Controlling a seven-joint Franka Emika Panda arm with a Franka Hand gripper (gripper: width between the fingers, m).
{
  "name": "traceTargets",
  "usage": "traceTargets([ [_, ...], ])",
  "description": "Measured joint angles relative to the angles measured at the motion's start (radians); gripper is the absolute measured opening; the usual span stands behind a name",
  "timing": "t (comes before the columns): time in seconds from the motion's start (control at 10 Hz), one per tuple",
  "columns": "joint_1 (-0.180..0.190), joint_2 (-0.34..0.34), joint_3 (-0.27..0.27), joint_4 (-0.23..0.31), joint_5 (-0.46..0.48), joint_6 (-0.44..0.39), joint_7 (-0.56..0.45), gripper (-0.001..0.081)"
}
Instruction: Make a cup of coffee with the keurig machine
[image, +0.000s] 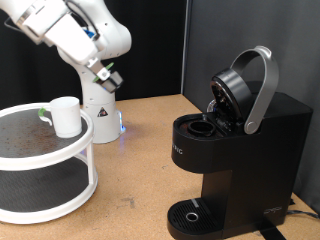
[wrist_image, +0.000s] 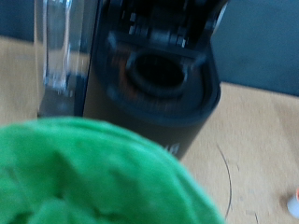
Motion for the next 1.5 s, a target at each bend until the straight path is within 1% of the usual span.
traceTargets([
  [0.1,0.022,0.023,0.0,0.031,0.024,-0.045,0.019,0.0466],
  [0.2,0.043,0.046,0.003,0.059,0.044,-0.067,0.035,0.0466],
  [0.3,0.062,0.062,0.013,0.078,0.056,-0.067,0.04,0.0466],
  [0.4,0.076,0.071,0.032,0.091,0.058,-0.049,0.05,0.0466],
  [0.5,0.081,0.082,0.042,0.099,0.058,-0.034,0.06,0.0466],
  [0.6,0.081,0.082,0.041,0.098,0.058,-0.039,0.06,0.0466],
  [0.7,0.083,0.082,0.04,0.098,0.087,-0.055,0.06,0.0466],
  [0.9,0.107,0.079,0.053,0.105,0.182,-0.056,0.059,0.0466],
  [1.0,0.12,0.076,0.072,0.11,0.21,-0.046,0.06,0.0466],
  [1.2,0.135,0.069,0.121,0.119,0.215,-0.044,0.087,0.0466],
  [1.5,0.139,0.053,0.182,0.117,0.207,-0.043,0.137,0.0466],
])
